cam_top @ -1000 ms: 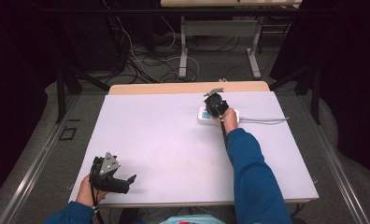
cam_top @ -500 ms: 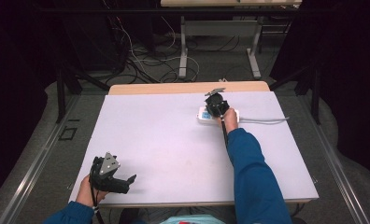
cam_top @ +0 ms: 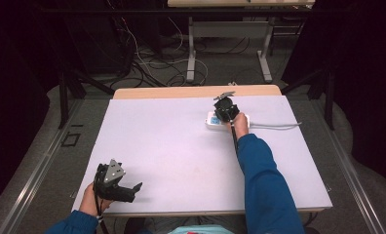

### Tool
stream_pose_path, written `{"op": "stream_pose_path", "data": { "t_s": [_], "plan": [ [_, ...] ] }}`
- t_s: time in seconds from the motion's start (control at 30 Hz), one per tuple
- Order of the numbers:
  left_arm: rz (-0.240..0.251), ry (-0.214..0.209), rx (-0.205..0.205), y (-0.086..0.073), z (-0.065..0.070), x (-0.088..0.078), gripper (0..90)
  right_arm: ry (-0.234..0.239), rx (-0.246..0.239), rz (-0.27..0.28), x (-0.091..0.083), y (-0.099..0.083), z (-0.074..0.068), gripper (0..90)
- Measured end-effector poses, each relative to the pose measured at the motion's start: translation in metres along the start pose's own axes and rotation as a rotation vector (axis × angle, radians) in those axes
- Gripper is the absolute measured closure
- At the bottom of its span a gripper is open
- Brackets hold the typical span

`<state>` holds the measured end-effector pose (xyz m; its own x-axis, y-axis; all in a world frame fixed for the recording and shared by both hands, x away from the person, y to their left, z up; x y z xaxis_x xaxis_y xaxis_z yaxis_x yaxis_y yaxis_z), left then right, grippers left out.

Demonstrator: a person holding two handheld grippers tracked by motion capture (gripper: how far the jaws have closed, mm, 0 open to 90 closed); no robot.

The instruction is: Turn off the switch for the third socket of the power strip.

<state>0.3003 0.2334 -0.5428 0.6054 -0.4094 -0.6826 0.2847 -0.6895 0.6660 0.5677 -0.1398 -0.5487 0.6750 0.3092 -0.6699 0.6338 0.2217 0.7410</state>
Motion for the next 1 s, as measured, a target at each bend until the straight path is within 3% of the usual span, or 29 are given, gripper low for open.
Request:
{"op": "stream_pose_path", "data": {
  "t_s": [0.73, 0.87, 1.0],
  "plan": [
    [0.012, -0.006, -0.006, 0.0007, -0.0005, 0.0005, 0.2, 0.002, 0.018, -0.008, -0.0013, -0.0003, -0.0010, 90.0],
    [0.016, -0.001, -0.010, 0.0000, -0.0003, 0.0009, 0.2, 0.005, 0.016, 0.017, -0.0013, 0.0005, -0.0008, 90.0],
    [0.017, -0.001, -0.006, 0.0002, -0.0004, 0.0010, 0.2, -0.011, 0.011, 0.002, -0.0032, 0.0015, 0.0001, 90.0]
  ]
}}
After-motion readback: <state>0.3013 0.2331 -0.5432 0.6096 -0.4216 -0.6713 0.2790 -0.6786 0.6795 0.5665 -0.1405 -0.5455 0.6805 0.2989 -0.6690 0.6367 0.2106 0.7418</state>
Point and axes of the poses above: each handheld gripper's, and its own axes: x roughly forward along the jaws, y roughly out of its top, z roughly to its right, the point moved 2 cm from there along x, roughly forward along the jaws, and after that the axes turned 13 degrees about x, right-handed, at the moved point
